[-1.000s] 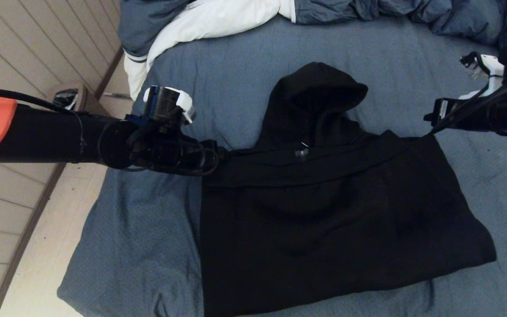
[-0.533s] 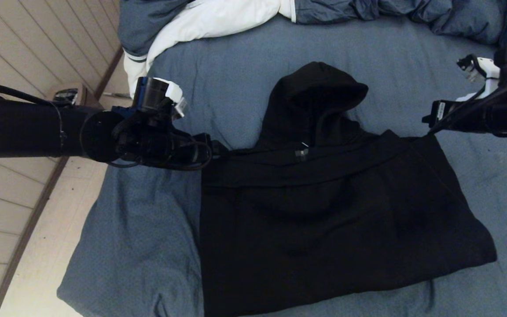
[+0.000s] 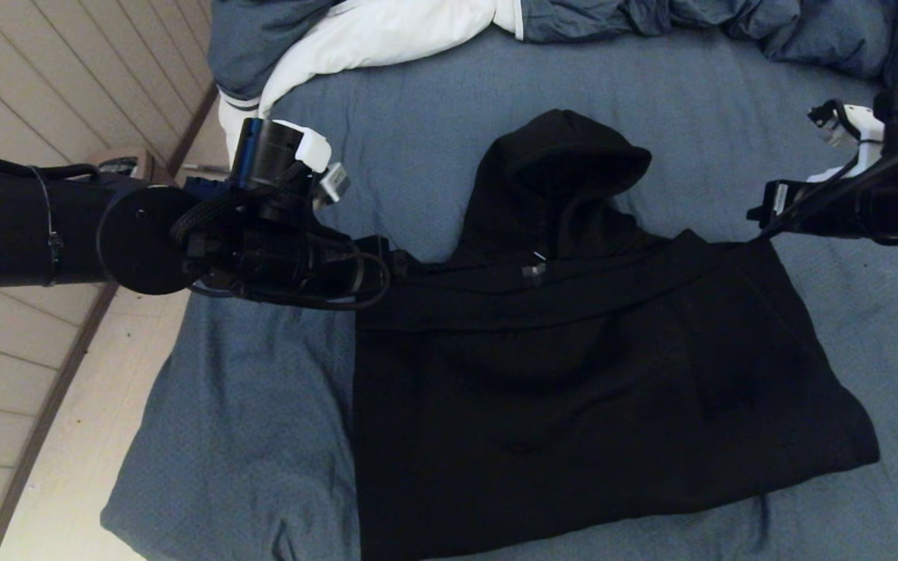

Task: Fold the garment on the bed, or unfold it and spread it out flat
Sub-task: Unfold the black sweatshirt

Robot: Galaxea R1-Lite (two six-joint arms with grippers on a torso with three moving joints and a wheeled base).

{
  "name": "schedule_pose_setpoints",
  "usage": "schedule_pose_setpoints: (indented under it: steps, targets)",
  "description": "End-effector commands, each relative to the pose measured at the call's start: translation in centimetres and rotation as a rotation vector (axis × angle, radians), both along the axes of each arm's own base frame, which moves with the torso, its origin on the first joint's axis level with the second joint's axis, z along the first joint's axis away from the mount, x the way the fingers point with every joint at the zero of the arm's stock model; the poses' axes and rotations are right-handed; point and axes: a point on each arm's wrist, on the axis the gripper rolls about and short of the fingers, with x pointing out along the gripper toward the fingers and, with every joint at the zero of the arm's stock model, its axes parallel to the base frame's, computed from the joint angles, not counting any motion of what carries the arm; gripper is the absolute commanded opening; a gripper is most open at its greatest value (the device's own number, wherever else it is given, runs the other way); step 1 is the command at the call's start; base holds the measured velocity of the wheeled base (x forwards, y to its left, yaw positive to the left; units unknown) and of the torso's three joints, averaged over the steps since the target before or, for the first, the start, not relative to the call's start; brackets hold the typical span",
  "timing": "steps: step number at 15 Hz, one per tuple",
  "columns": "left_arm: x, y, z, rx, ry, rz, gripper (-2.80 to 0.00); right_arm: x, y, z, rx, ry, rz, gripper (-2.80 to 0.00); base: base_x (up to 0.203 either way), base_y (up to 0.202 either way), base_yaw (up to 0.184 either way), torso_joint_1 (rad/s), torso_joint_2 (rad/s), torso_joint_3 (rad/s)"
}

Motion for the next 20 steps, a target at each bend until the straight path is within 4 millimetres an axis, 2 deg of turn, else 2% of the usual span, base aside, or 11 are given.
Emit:
schedule_pose_setpoints:
  steps: [1,9,10,20]
  targets:
    - [-0.1,0.0,0.0,-0.001,0.001,0.000,0.00,0.3,0.0,-0.4,0.003,0.013,0.003,-2.80,0.000,0.000,0.000,0.000,0.00,0.000]
    - [0.6,0.3,-1.3,0.061,0.002,-0.014,0.00,0.6,0.1,-0.9,0.006,0.028,0.009,-2.80,0.000,0.000,0.000,0.000,0.00,0.000]
    - [0.5,0.3,-1.3,0.062,0.003,-0.015,-2.80,0.6,0.1,-0.9,0.006,0.027,0.008,-2.80,0.000,0.000,0.000,0.000,0.00,0.000]
    - [0.1,0.4,-0.8,0.051,-0.005,-0.023,-2.80,1.1,0.1,-1.2,0.009,0.033,0.004,-2.80,0.000,0.000,0.000,0.000,0.00,0.000]
